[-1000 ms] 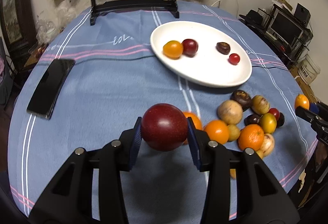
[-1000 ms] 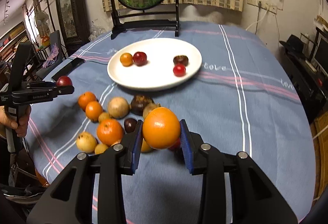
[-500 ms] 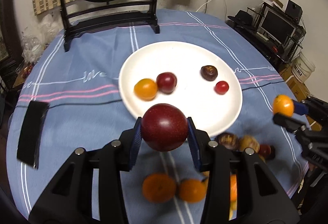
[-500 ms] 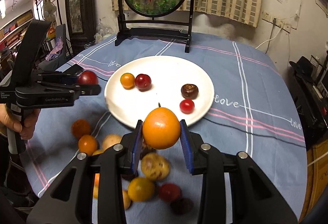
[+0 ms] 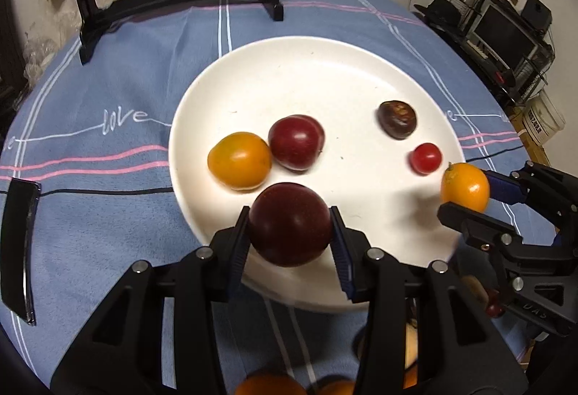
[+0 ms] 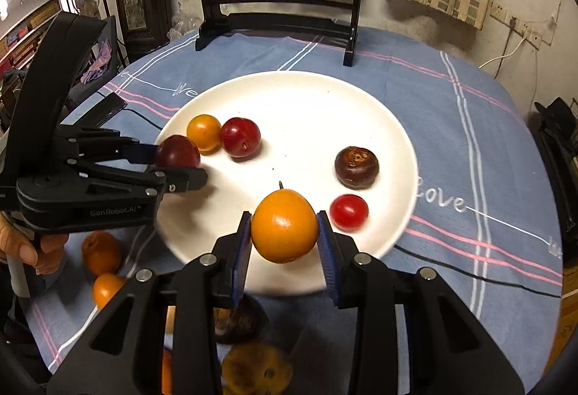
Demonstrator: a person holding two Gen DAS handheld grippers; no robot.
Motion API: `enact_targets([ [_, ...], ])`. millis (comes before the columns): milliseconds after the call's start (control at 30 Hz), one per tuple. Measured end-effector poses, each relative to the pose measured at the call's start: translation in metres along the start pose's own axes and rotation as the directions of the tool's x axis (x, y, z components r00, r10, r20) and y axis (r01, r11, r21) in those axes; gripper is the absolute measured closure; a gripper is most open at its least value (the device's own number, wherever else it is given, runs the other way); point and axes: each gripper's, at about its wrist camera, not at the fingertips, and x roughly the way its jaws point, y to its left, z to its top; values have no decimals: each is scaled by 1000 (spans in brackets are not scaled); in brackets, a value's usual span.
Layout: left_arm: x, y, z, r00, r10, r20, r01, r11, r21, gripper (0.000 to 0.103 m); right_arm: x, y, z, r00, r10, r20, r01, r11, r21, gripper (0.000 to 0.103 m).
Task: Organize fruits
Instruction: 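Carry the held plum and orange over the white plate with both grippers, then lower the plum and orange onto the plate and open both grippers, then withdraw both open grippers from the plate toward the fruit cluster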
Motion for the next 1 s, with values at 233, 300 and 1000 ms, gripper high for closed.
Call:
enact_targets([
  [233, 9, 0, 12, 1000, 3, -7, -3, 1000, -7, 46, 29, -6, 12, 998, 6, -62, -4, 1000, 23, 61],
  [300, 1, 0, 12, 999, 18, 28, -18, 1000, -10, 33, 21, -7, 9, 999, 26, -38, -25, 999, 42, 55],
  [1000, -93, -3, -70, 989, 61, 134, -61, 998, -4, 24, -89, -19, -81, 996, -16, 93, 1, 987, 160, 43],
])
